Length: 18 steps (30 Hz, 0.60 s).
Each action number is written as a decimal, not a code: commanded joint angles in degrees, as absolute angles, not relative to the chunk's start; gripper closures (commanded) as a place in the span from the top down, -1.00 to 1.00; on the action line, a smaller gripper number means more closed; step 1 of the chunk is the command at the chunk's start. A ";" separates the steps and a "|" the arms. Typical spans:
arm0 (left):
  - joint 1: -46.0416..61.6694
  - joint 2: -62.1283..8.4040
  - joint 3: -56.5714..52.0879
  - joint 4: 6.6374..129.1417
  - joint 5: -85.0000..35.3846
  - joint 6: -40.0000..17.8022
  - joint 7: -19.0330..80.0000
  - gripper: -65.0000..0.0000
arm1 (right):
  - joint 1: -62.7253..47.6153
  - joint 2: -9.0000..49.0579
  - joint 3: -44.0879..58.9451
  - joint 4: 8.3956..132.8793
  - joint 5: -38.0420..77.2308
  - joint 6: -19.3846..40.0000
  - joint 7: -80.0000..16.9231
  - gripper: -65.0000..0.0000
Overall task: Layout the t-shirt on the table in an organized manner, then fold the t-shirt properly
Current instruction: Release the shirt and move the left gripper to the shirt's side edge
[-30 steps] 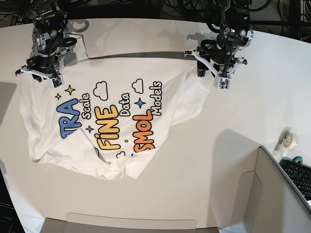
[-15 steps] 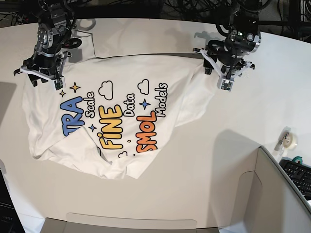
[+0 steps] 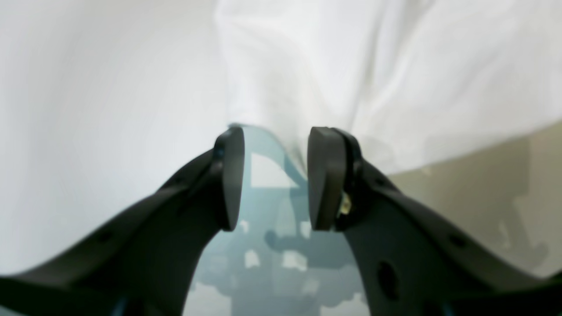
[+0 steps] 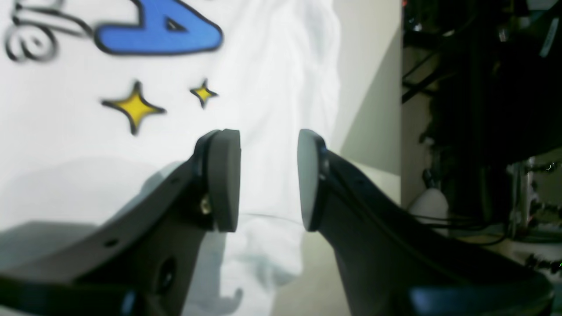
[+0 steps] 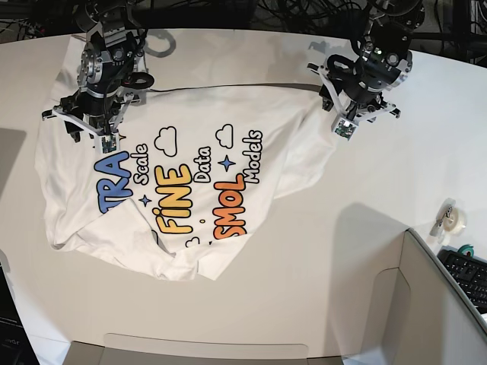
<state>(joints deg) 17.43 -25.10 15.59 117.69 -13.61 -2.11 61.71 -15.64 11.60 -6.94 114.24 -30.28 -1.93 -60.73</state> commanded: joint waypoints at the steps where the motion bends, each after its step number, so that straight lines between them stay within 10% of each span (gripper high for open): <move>1: 17.10 -26.24 15.25 118.81 -13.05 -1.71 62.81 -0.32 | -14.99 10.95 -6.73 114.95 -31.52 -2.33 -59.91 -0.33; 18: 14.02 -30.64 -0.66 119.16 -13.05 -1.71 62.55 -0.45 | -11.91 3.74 -6.81 110.37 -31.43 -2.33 -59.74 -0.33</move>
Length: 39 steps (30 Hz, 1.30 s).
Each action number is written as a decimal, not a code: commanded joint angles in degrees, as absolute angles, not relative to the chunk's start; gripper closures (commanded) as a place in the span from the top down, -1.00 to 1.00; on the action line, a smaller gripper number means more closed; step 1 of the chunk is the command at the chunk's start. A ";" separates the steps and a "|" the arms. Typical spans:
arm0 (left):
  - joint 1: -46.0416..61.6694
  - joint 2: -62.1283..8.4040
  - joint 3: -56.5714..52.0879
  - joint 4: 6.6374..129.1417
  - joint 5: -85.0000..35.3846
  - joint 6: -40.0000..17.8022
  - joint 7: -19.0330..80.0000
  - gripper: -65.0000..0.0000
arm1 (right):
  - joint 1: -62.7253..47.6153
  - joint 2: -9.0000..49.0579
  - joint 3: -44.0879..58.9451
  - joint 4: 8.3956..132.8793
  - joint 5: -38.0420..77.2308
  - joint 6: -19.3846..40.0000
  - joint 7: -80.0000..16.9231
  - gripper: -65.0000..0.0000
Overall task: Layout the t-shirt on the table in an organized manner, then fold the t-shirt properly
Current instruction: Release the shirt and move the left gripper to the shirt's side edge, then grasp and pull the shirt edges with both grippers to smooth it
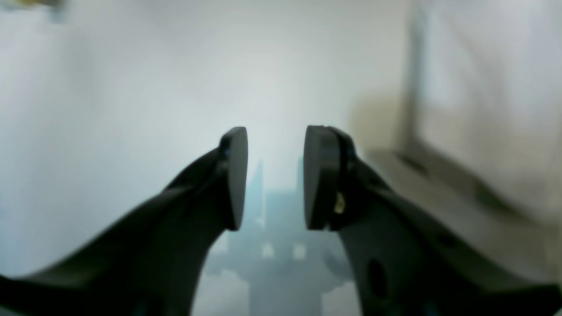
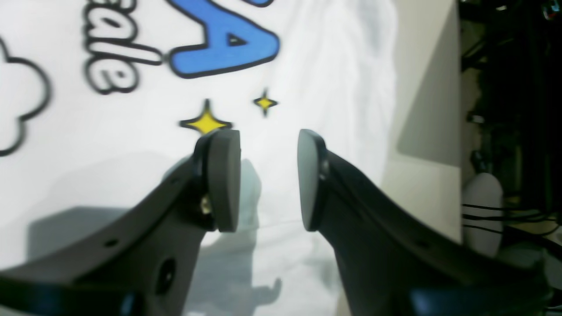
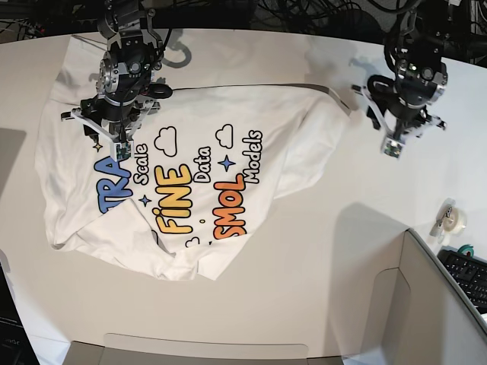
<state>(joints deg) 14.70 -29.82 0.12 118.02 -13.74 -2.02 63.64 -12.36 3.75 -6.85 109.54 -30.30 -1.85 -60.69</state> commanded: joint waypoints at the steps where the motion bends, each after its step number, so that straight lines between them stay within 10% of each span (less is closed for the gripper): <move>1: 13.49 -30.46 -2.51 119.16 -13.14 -1.71 61.85 -0.51 | -12.00 3.56 -6.81 110.37 -31.43 -2.33 -59.74 -0.33; 4: 10.15 -26.77 -5.32 119.16 -13.23 -2.15 60.09 -0.73 | -12.26 3.65 -6.81 110.20 -31.43 -2.33 -59.74 -0.37; 9: 4.88 -21.93 1.19 118.81 -13.49 -9.54 60.09 -0.83 | -11.82 3.56 -6.81 106.68 -31.43 -2.33 -59.91 -1.00; 39: -9.36 -10.86 21.85 90.68 -13.41 -15.08 55.08 -0.83 | -20.44 7.08 -6.29 104.22 -31.52 -2.33 -60.18 -1.00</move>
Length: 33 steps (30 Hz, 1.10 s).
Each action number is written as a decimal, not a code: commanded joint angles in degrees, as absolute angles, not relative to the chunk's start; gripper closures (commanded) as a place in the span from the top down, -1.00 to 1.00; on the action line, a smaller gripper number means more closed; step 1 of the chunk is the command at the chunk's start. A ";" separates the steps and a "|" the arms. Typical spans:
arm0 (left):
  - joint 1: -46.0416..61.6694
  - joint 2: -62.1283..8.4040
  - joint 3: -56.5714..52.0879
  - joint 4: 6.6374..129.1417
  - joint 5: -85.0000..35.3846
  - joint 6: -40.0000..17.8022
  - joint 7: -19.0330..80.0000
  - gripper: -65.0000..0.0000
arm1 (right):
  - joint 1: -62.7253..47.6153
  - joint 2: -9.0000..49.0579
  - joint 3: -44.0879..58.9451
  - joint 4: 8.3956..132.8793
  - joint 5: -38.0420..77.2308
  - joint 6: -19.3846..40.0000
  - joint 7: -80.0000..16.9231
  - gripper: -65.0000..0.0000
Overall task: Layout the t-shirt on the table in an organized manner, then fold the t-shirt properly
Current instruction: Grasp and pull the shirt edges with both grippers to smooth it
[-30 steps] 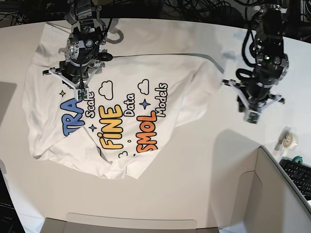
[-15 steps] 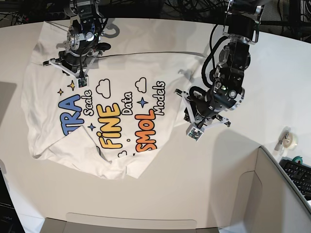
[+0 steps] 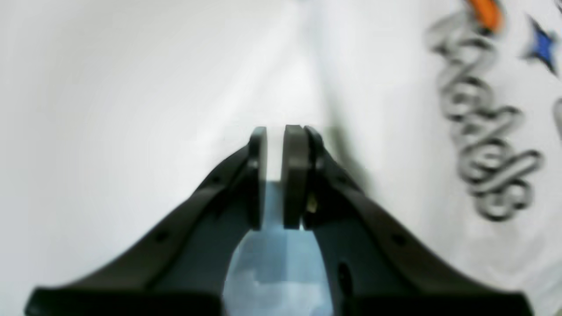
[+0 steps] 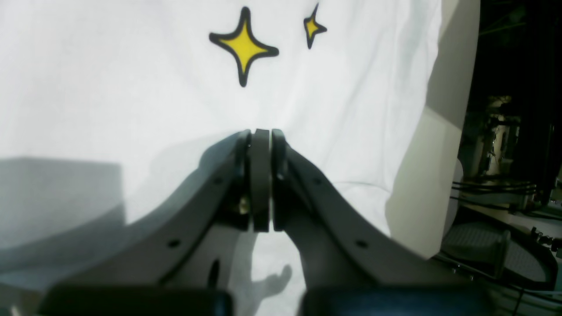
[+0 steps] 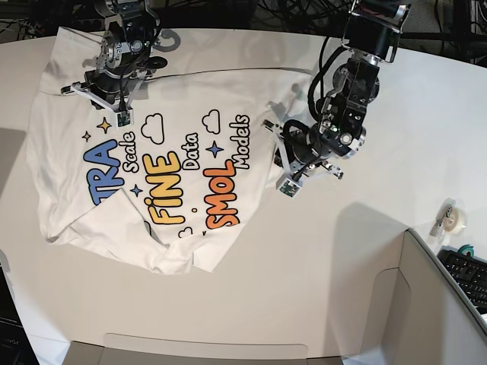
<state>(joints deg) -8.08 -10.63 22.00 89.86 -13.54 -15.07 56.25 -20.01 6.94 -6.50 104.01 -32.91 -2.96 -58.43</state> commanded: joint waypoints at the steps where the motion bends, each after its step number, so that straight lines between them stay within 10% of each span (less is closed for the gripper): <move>1: -9.19 -10.95 22.46 90.42 -13.41 -14.90 55.08 -0.83 | -20.44 7.08 -6.29 104.22 -31.52 -2.33 -60.18 -1.00; 21: -8.40 -21.76 17.63 81.98 -13.14 1.54 49.89 -0.84 | -20.18 8.66 -6.20 104.04 -31.43 -2.33 -60.18 -1.00; 33: 1.71 -22.20 7.16 110.99 -13.41 1.01 50.59 -0.83 | -20.09 8.66 -5.49 111.69 -31.69 -2.42 -60.18 -1.00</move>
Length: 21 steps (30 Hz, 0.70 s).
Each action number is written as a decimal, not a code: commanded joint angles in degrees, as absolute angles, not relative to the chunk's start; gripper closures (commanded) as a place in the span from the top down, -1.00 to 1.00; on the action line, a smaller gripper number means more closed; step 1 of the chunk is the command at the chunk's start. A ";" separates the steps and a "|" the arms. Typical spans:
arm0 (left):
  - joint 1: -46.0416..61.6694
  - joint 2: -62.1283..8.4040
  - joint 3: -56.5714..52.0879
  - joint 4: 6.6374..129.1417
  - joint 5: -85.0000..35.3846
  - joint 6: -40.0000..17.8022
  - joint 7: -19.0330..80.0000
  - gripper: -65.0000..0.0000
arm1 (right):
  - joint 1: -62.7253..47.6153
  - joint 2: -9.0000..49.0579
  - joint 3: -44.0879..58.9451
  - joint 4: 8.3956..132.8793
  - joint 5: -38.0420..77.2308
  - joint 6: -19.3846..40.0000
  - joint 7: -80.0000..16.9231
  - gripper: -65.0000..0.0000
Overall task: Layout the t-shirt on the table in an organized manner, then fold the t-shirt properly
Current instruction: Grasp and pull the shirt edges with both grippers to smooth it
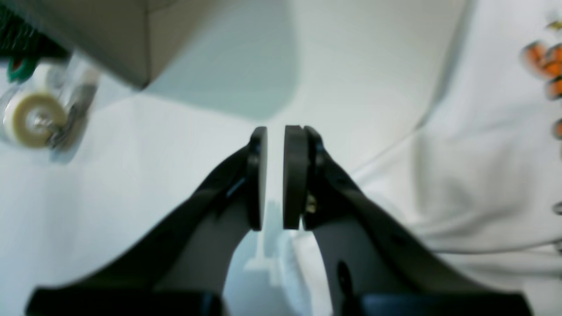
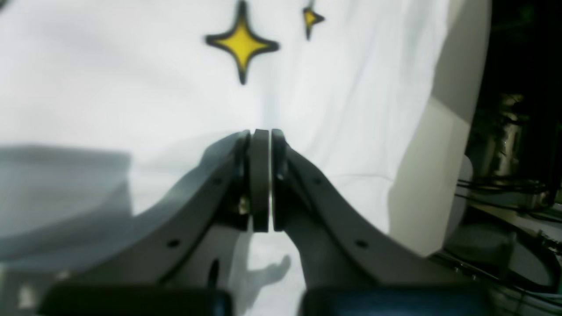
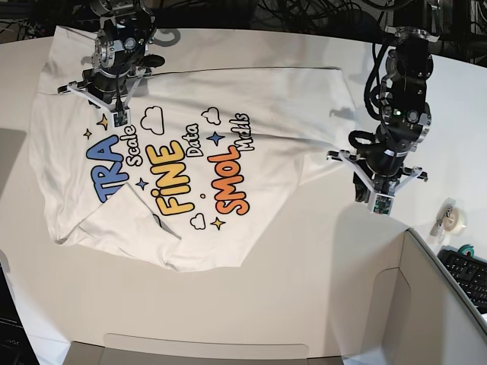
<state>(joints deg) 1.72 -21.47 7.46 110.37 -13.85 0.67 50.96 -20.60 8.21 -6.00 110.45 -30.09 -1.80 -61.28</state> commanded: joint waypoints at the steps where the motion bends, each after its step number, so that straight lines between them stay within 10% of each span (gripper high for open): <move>1: 1.98 -22.20 7.16 112.13 -13.41 1.01 50.59 -0.83 | -19.91 8.40 -4.18 113.36 -31.69 -2.42 -60.18 -1.00; 11: -7.78 -15.96 7.60 103.43 -13.49 1.01 50.68 -0.41 | -10.51 3.12 -1.89 115.21 -31.43 -2.42 -60.18 -1.00; 21: -23.96 -11.82 7.69 77.76 -13.67 -0.22 50.42 -0.40 | -6.11 0.75 -2.15 103.25 -31.43 -2.33 -59.91 -1.00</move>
<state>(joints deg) -22.74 -11.11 7.97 77.01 -13.91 -0.54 51.20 -6.72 0.62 -2.17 102.15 -30.65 -1.96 -60.82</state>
